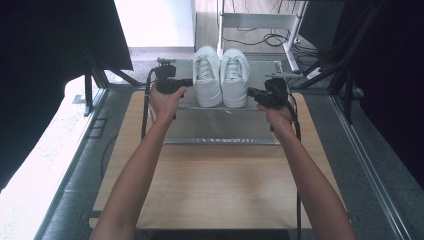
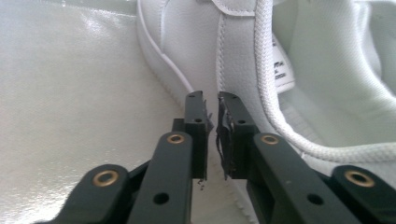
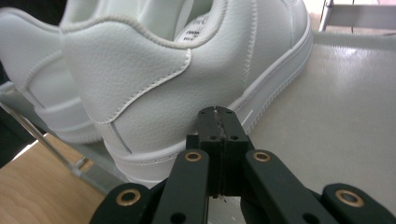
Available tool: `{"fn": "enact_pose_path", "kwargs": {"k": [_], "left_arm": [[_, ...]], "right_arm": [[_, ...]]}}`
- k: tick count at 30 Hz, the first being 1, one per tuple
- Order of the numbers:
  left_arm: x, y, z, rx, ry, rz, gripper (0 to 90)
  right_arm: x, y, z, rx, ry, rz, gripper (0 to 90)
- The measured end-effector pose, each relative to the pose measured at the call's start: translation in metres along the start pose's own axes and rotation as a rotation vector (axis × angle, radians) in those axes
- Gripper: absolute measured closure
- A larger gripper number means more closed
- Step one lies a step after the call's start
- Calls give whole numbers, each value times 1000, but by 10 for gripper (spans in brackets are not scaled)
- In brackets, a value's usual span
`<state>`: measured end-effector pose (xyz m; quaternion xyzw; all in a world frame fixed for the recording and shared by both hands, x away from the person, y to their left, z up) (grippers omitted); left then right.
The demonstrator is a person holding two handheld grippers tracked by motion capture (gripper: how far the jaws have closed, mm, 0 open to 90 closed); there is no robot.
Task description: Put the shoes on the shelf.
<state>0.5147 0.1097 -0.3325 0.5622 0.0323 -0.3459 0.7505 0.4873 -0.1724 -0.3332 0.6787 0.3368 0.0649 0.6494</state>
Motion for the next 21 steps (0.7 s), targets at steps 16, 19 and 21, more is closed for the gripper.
{"fn": "enact_pose_path", "kwargs": {"k": [16,19,21], "left_arm": [[6,-15,4,47,-19,-50,814],[5,-12,5,54,-21,-53,819],[5,-12,6,70,-11,-54,828]], "right_arm": [[6,-16,8,16,-14,-77,900],[7,-16,8,18,-7,-77,900],[7,-17,8,21,-3,-72,900]]}}
Point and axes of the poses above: each handheld gripper's, and its own axes: x roughly forward along the jaws, y roughly out of its top, z roughly to its right, the point moved 4 cm from there along x, roughly forward along the jaws, and after that the axes turned 6 degrees about z, right-handed, at the moved point
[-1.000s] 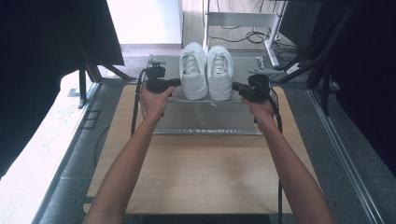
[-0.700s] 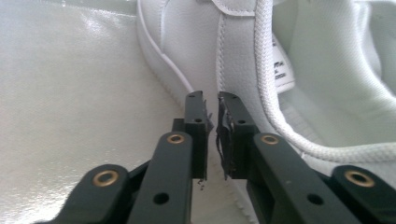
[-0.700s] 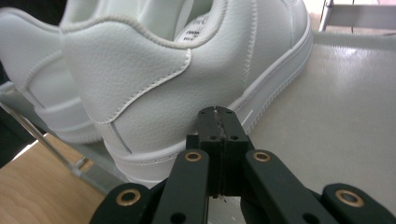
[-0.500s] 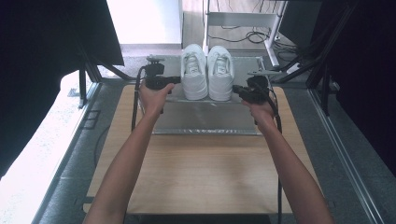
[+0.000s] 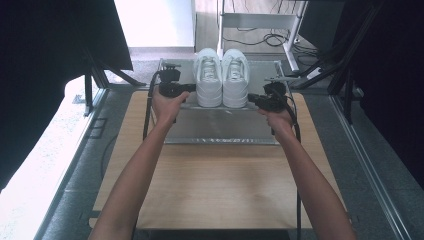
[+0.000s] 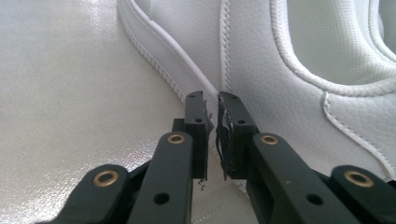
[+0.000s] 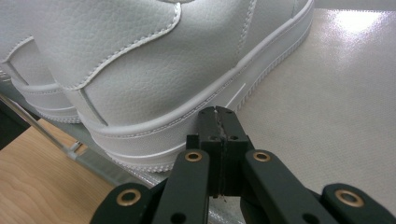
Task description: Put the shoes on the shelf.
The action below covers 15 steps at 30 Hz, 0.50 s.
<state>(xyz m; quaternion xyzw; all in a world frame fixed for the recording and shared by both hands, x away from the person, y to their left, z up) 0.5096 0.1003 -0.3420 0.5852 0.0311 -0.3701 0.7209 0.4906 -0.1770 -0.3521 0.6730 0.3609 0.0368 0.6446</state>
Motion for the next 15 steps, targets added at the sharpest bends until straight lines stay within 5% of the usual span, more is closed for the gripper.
{"fn": "enact_pose_path", "kwargs": {"k": [7,15], "left_arm": [[0,-2,-2,-8,-2,9,805],[-11,-4,-5,25,-4,62,595]], "right_arm": [[0,-1,0,2,-1,7,900],[-5,-3,3,14,-5,51,778]]}}
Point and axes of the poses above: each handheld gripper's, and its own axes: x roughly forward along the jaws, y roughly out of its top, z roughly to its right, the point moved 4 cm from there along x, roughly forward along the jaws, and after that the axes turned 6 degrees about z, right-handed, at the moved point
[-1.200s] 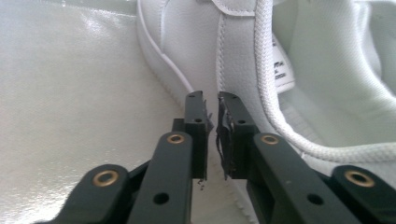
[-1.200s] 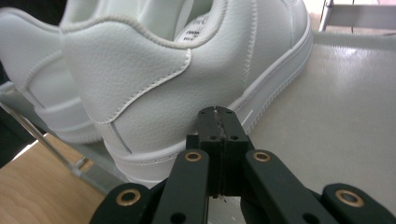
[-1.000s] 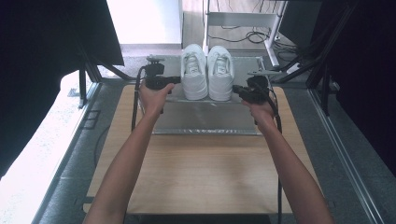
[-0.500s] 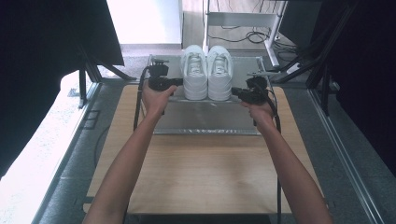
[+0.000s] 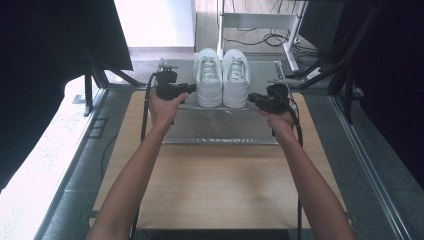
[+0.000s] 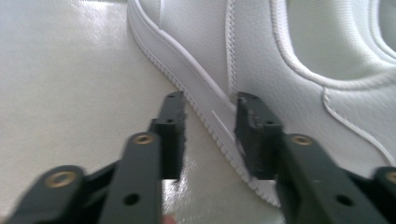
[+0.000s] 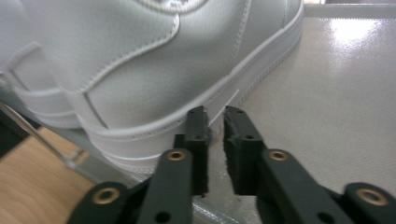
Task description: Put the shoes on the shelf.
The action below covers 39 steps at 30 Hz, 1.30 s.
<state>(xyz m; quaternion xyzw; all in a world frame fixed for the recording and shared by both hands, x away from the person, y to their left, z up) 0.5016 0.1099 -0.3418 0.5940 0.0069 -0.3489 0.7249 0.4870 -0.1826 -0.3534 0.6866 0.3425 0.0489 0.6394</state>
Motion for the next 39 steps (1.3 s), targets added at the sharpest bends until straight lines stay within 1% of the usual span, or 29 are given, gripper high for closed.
{"fn": "enact_pose_path", "kwargs": {"k": [1,2,4,5,7,8,9,11,12,13,14,15,16,17,18,19,20,21,22,24,25,27,28,31,32,33,36,37,39], "left_arm": [[-3,0,0,17,-2,15,570],[-6,0,1,34,-2,23,528],[-12,-2,2,50,-10,37,490],[-15,-3,2,47,-22,39,490],[-23,-6,4,38,-55,37,453],[-31,-9,6,35,-78,46,439],[-37,-12,7,35,-88,57,422],[-45,-17,8,40,-103,64,408],[-49,-21,8,41,-112,70,404],[-53,-26,8,38,-122,75,399],[-57,-31,8,38,-132,79,399],[-60,-36,9,40,-140,81,397],[-64,-41,9,50,-133,83,392],[-69,-47,11,73,-118,83,389],[-74,-53,15,89,-123,93,388],[-77,-57,17,95,-133,95,388],[-80,-63,20,105,-146,91,379],[-84,-68,22,115,-150,96,379],[-86,-73,23,122,-148,101,380],[-89,-85,25,127,-151,93,380],[-90,-89,25,127,-152,90,380],[-91,-101,25,127,-153,78,380],[-92,-110,25,122,-151,71,380],[-91,-126,23,122,-147,54,380],[-91,-132,22,120,-144,48,380],[-91,-137,21,117,-148,42,380],[-91,-151,18,112,-151,24,379],[-91,-154,17,106,-150,24,379],[-91,-159,14,98,-152,14,379]], "right_arm": [[-2,1,0,13,8,12,748],[-5,2,0,22,15,40,702],[-9,1,-2,20,22,58,658],[-9,1,-2,20,22,58,658],[-15,-1,-4,5,5,91,619],[-17,-2,-5,-3,-2,103,613],[-22,-5,-6,-18,-4,121,603],[-28,-10,-7,-24,3,131,590],[-31,-13,-8,-24,5,136,584],[-38,-21,-8,-25,8,144,569],[-38,-21,-8,-25,8,144,569],[-42,-25,-8,-24,11,150,561],[-46,-30,-8,-16,16,154,554],[-50,-35,-8,-11,17,164,552],[-57,-46,-7,-22,11,181,546],[-57,-46,-7,-22,11,181,546],[-62,-54,-5,-29,4,181,544],[-62,-54,-5,-29,4,181,544],[-64,-58,-5,-28,3,180,542],[-70,-65,-4,-21,8,179,537],[-76,-71,-3,-13,18,182,533],[-79,-75,-2,-13,20,181,531],[-82,-78,-2,-9,23,180,528],[-88,-91,-1,6,31,175,518],[-90,-101,0,13,33,164,511],[-90,-101,0,13,33,164,511],[-93,-116,3,-2,19,136,503],[-95,-123,5,14,18,135,503],[-97,-128,7,38,18,149,504]]}}
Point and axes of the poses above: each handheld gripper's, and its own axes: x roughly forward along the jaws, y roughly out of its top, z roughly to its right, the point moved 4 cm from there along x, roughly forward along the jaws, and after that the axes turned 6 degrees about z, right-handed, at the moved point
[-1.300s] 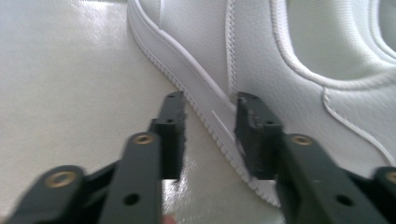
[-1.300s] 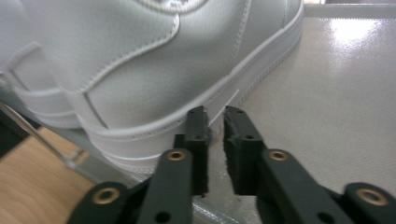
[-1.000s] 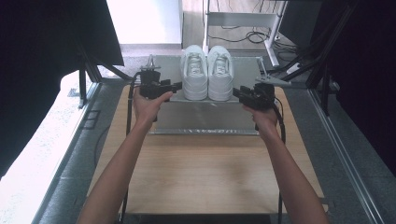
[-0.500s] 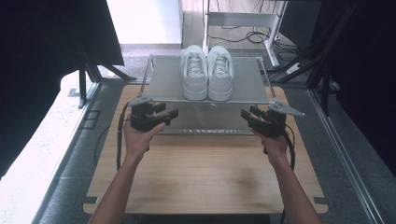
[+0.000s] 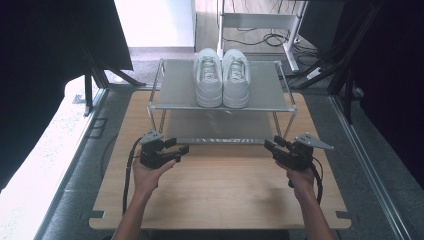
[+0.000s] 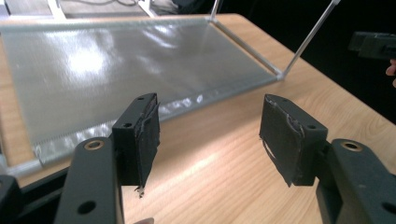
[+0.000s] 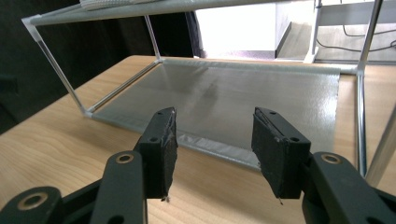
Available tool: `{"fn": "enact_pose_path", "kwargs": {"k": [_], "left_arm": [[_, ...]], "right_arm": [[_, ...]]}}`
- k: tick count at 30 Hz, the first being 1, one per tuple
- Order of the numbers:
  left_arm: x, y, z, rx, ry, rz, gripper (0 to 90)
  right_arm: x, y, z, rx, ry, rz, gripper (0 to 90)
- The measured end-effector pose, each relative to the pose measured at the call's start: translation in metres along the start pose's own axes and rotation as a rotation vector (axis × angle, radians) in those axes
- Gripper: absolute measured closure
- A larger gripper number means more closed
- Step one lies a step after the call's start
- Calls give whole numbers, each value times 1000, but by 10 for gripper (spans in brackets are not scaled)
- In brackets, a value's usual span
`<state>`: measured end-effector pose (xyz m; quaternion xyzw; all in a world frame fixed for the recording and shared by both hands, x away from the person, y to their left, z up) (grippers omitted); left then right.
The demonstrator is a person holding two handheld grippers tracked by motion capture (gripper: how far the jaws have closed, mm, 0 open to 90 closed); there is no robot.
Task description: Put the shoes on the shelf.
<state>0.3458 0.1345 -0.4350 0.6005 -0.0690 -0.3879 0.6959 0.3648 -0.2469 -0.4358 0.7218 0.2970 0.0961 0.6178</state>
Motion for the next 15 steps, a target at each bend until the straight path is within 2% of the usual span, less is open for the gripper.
{"fn": "enact_pose_path", "kwargs": {"k": [3,6,13,15], "left_arm": [[-1,-2,-2,-3,9,3,379],[-1,-6,-4,-2,14,-4,379],[-6,-9,-8,-39,11,8,379],[-6,-10,-9,-39,15,8,379]], "right_arm": [[3,-3,3,29,-6,-6,502],[4,-2,3,9,-16,4,501],[-4,-3,14,30,-38,17,479],[-6,-11,20,24,-66,-27,446]]}}
Point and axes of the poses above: each handheld gripper's, and its own axes: x roughly forward along the jaws, y roughly out of its top, z roughly to its right, the point moved 4 cm from there along x, roughly forward along the jaws, and after that the axes turned 6 degrees about z, right-handed, at the moved point
